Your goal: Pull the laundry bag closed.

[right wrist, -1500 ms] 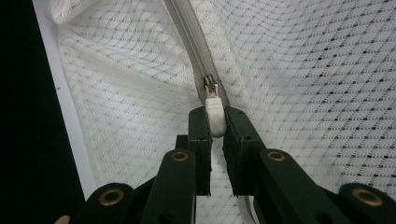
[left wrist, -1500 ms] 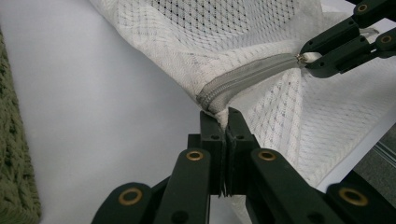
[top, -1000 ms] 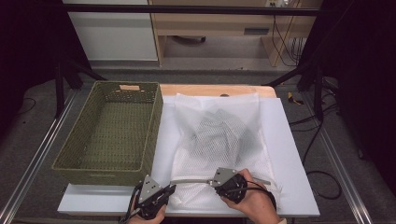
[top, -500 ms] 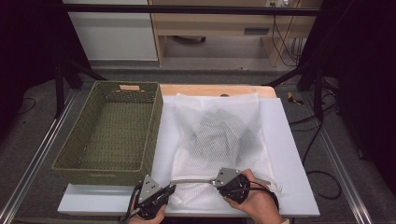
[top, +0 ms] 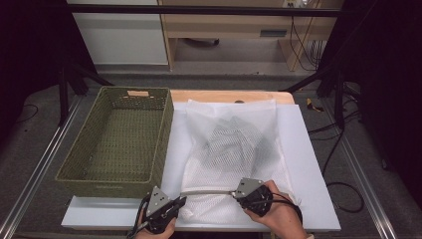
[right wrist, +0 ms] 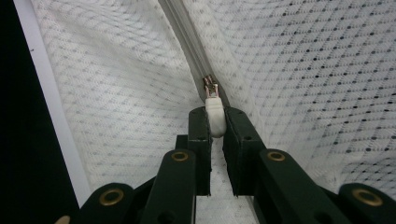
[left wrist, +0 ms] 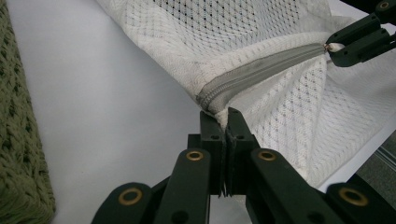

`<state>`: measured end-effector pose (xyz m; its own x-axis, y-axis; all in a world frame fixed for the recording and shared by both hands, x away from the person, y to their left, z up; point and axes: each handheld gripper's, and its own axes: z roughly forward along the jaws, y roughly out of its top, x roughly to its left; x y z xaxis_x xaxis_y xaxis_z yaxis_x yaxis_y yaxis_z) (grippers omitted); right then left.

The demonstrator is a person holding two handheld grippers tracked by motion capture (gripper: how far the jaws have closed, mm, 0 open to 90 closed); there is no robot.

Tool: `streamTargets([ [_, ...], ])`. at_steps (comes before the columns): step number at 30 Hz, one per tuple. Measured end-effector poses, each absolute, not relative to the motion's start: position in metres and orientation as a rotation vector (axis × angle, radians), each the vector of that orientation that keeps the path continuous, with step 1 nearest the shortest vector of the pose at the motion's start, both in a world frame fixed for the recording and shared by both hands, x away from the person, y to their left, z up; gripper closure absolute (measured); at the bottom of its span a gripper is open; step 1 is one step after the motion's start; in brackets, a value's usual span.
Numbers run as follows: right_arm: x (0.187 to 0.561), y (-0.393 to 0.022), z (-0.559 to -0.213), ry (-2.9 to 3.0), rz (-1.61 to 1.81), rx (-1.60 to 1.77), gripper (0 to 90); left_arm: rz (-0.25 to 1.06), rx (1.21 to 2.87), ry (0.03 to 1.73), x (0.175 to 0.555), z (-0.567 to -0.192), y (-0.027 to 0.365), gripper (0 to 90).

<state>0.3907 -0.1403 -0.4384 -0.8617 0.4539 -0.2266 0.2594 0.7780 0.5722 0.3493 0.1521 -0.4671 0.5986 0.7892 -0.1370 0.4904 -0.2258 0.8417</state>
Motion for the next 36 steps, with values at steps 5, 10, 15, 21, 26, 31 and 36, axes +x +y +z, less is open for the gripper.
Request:
streamTargets([
  [5, 0.391, -0.145, -0.439, 2.618, 0.767, 0.553, 81.5, 0.397, 1.883, 1.03, 0.349, -0.467, 0.152, 88.5],
  [10, 0.391, -0.148, -0.44, 2.614, 0.755, 0.562, 81.5, 0.397, 1.883, 1.032, 0.349, -0.468, 0.152, 88.6],
  [15, 0.391, -0.15, -0.441, 2.617, 0.746, 0.566, 81.5, 0.395, 1.883, 1.036, 0.349, -0.469, 0.152, 88.6],
  [21, 0.391, -0.152, -0.441, 2.624, 0.749, 0.567, 81.5, 0.391, 1.879, 1.037, 0.349, -0.469, 0.152, 88.6],
  [26, 0.391, -0.154, -0.442, 2.622, 0.748, 0.575, 81.5, 0.39, 1.879, 1.041, 0.349, -0.469, 0.153, 88.6],
  [31, 0.391, -0.157, -0.443, 2.621, 0.744, 0.578, 81.5, 0.392, 1.879, 1.042, 0.348, -0.469, 0.153, 88.6],
  [36, 0.391, -0.16, -0.443, 2.616, 0.736, 0.586, 81.5, 0.391, 1.88, 1.038, 0.348, -0.469, 0.153, 88.6],
])
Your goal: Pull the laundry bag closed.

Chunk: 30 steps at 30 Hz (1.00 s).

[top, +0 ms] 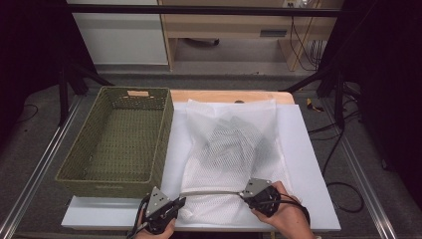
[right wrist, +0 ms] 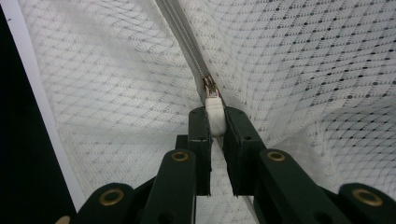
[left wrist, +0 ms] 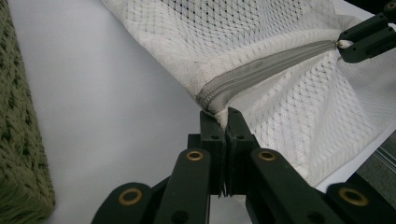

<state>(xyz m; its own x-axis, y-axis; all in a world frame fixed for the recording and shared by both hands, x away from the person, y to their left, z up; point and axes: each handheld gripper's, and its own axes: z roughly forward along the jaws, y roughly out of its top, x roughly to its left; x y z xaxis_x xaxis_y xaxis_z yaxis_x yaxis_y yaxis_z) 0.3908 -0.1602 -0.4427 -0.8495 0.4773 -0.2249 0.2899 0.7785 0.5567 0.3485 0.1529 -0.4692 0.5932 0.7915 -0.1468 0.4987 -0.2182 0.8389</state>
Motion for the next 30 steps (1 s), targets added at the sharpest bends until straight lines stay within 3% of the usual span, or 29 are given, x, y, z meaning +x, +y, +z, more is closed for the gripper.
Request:
streamTargets([
  [30, 0.389, -0.172, -0.447, 2.621, 0.712, 0.61, 81.5, 0.397, 1.884, 1.029, 0.348, -0.467, 0.154, 88.6],
])
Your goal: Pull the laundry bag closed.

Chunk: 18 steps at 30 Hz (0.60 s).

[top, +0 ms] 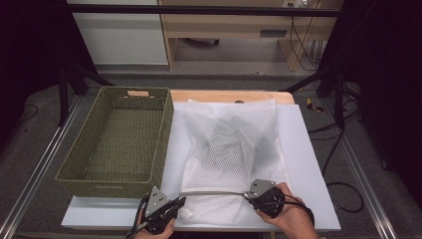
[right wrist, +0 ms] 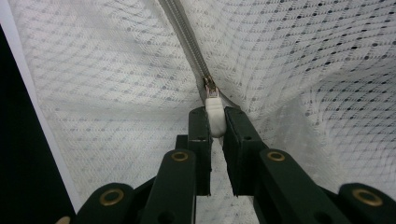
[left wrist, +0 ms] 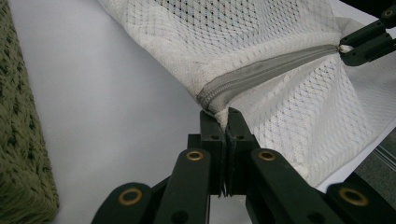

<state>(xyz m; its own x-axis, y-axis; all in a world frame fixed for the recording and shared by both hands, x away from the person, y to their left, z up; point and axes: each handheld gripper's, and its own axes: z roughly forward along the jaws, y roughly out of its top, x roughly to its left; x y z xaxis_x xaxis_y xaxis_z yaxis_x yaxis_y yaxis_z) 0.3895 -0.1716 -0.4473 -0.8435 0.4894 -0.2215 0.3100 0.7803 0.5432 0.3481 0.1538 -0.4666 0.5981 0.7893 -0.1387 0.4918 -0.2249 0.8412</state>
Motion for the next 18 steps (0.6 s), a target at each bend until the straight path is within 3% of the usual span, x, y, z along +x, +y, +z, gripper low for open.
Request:
streamTargets([
  [18, 0.391, -0.182, -0.446, 2.614, 0.719, 0.631, 81.5, 0.403, 1.878, 1.032, 0.348, -0.465, 0.155, 88.6],
])
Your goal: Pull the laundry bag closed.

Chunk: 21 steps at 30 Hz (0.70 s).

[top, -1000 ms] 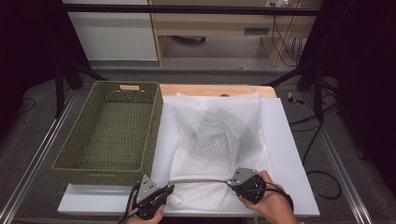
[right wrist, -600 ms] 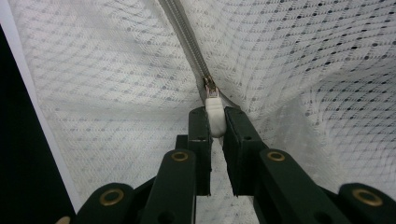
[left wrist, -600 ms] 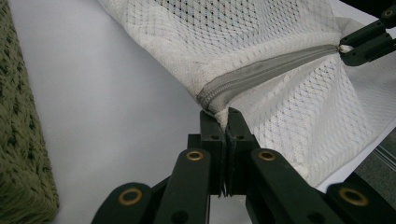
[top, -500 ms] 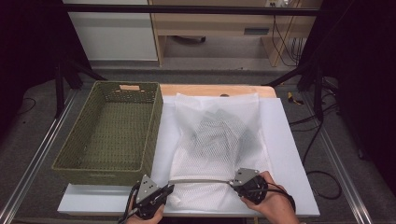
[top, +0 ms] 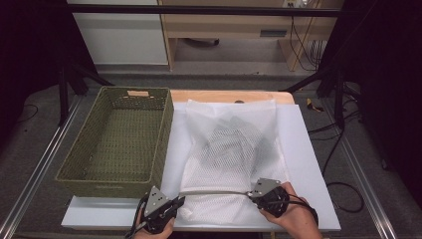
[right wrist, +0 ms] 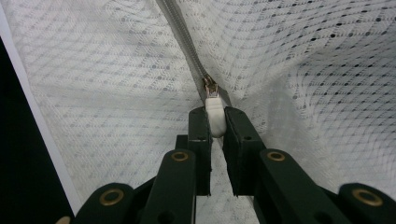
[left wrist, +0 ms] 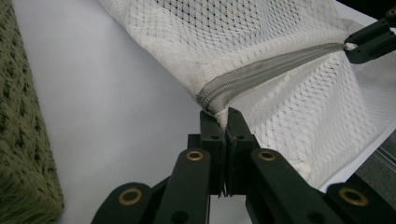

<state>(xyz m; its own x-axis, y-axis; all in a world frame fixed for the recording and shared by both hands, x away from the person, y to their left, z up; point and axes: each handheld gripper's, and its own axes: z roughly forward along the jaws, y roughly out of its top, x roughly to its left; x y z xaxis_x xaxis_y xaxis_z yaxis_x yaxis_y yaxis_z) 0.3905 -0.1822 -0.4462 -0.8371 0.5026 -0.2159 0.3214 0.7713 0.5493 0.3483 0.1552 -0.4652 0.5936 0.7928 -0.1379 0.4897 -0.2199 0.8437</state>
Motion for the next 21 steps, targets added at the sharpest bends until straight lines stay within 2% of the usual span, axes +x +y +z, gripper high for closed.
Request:
streamTargets([
  [21, 0.3899, -0.19, -0.4468, 2.611, 0.704, 0.646, 81.5, 0.403, 1.874, 1.035, 0.3486, -0.464, 0.1565, 88.6],
])
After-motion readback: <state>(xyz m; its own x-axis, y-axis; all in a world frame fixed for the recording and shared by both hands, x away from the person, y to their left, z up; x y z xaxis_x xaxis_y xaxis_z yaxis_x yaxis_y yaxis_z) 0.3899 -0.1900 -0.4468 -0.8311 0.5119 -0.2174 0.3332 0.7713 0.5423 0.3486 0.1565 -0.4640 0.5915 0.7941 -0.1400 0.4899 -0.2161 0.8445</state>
